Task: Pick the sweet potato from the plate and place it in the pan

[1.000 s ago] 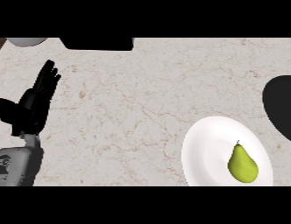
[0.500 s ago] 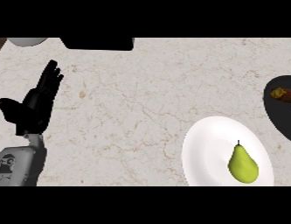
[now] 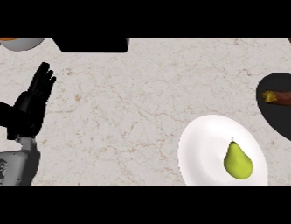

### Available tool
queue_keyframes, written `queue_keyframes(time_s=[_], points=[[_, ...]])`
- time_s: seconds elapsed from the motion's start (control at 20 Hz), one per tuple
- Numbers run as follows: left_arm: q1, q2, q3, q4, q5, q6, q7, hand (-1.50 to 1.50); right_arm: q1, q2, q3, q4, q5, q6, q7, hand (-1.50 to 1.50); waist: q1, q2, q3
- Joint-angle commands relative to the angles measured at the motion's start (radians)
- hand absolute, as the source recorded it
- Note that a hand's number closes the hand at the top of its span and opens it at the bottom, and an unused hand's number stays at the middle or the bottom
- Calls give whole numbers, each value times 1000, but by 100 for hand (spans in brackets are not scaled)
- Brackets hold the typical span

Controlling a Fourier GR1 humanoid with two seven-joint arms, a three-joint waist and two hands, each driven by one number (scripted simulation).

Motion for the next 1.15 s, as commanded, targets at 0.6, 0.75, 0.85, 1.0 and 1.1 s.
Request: queue_keyframes(time_s=[0.6, 0.75, 0.85, 1.0, 1.1], points=[[25, 42, 59, 5, 26, -16, 8, 0, 458, 98, -90, -502, -290, 534, -41, -150, -70, -22, -9], [64, 21, 38, -4, 7, -7, -16, 0, 554, 191, -100, -671, -333, 570, 11, -150, -64, -20, -9], [30, 31, 48, 8, 8, -1, 10, 0, 621, 195, -118, -787, -377, 641, 77, -150, -69, -18, -9], [8, 35, 46, 21, 11, -12, 7, 0, 744, 364, -105, -1021, -381, 606, 128, -150, -49, -9, -7], [10, 35, 43, 4, 25, -30, 7, 0, 769, 408, -98, -1196, -393, 592, 244, -150, -32, -7, -6]])
